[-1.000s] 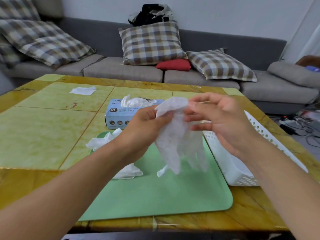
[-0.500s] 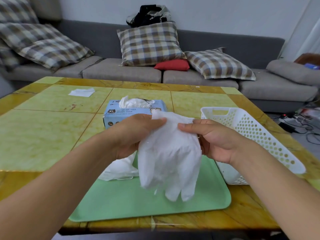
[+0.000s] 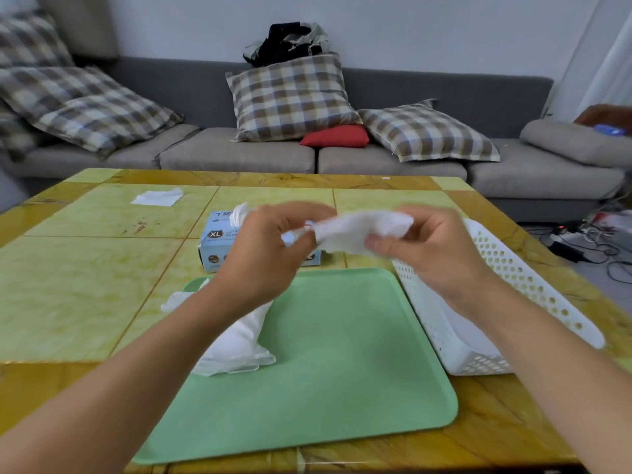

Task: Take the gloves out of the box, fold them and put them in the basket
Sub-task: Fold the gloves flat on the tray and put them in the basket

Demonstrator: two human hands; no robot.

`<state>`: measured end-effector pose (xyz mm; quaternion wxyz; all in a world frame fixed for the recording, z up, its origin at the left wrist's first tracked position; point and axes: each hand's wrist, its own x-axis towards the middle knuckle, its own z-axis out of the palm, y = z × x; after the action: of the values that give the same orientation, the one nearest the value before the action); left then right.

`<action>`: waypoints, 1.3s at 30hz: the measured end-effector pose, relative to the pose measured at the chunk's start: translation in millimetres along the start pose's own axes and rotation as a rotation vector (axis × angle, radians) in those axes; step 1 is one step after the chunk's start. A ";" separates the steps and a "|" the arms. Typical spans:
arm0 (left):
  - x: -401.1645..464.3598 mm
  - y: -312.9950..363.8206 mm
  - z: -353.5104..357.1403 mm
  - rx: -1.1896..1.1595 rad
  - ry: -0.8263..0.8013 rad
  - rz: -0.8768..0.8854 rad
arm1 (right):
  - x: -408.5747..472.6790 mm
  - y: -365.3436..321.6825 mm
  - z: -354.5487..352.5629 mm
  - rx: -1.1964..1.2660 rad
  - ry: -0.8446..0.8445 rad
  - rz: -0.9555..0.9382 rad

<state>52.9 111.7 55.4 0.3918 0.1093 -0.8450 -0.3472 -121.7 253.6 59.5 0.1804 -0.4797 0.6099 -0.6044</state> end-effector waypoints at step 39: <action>-41.2 -50.8 -69.2 0.635 -0.461 -0.239 | -18.1 18.8 73.2 -0.928 -0.552 -0.092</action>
<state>127.1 58.5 28.4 0.0957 0.2413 -0.9573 -0.1274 -61.5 223.2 21.0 0.0765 -0.6761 0.7211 -0.1306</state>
